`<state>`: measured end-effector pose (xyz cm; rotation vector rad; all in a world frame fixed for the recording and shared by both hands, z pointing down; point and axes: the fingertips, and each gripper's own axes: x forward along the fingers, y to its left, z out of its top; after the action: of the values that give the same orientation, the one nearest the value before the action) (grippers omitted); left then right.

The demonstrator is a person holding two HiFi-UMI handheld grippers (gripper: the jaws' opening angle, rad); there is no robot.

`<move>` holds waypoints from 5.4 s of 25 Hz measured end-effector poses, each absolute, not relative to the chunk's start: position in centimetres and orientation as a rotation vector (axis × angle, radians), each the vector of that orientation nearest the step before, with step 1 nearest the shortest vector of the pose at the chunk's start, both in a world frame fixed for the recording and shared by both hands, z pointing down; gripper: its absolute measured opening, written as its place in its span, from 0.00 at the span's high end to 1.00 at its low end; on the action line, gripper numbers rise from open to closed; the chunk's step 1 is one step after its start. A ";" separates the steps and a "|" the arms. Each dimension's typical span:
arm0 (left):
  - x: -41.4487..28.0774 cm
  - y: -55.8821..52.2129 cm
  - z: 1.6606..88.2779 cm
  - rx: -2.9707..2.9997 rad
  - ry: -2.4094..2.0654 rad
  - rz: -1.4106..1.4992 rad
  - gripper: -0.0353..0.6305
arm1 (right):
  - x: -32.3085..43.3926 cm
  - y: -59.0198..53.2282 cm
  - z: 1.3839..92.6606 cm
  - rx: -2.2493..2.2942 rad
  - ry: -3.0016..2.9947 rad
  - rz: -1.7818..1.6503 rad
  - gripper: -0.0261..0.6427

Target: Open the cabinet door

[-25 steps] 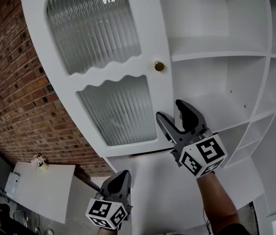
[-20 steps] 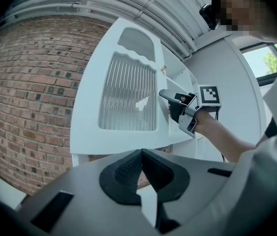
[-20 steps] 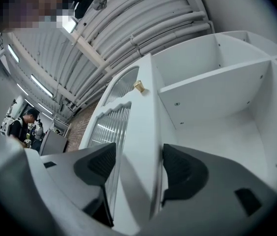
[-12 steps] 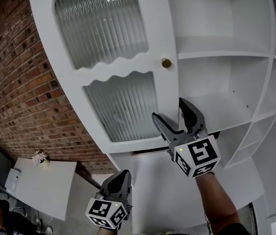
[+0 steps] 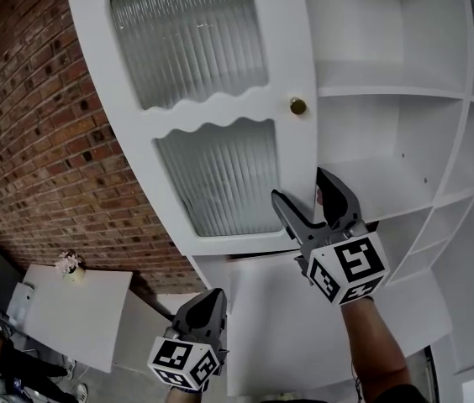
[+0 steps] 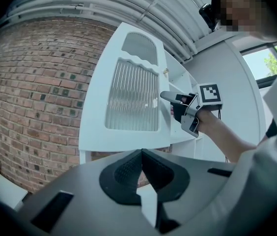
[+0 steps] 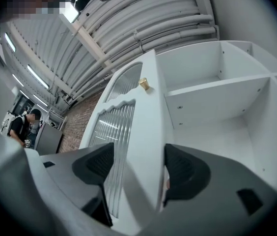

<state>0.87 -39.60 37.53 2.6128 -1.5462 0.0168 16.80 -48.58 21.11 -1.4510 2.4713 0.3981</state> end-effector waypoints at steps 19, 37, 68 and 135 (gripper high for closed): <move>0.6 -36.7 35.8 2.666 -1.479 -0.031 0.94 | 18.2 -44.5 20.6 -1.480 2.407 0.298 0.77; -2.4 -31.5 35.3 2.698 -1.456 -0.054 0.94 | 16.6 -37.1 20.5 -1.515 2.344 0.291 0.83; -8.8 -23.8 34.5 2.716 -1.393 -0.135 0.94 | 5.3 -25.2 19.8 -1.509 2.398 0.403 0.87; -13.7 -21.5 34.5 2.698 -1.465 -0.154 0.94 | -2.5 -22.9 26.3 -1.364 2.618 0.341 0.90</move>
<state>-13.72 -21.52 34.51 2.6979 -1.4654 -0.1538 -2.54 -22.91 26.30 -1.3641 2.6185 0.3405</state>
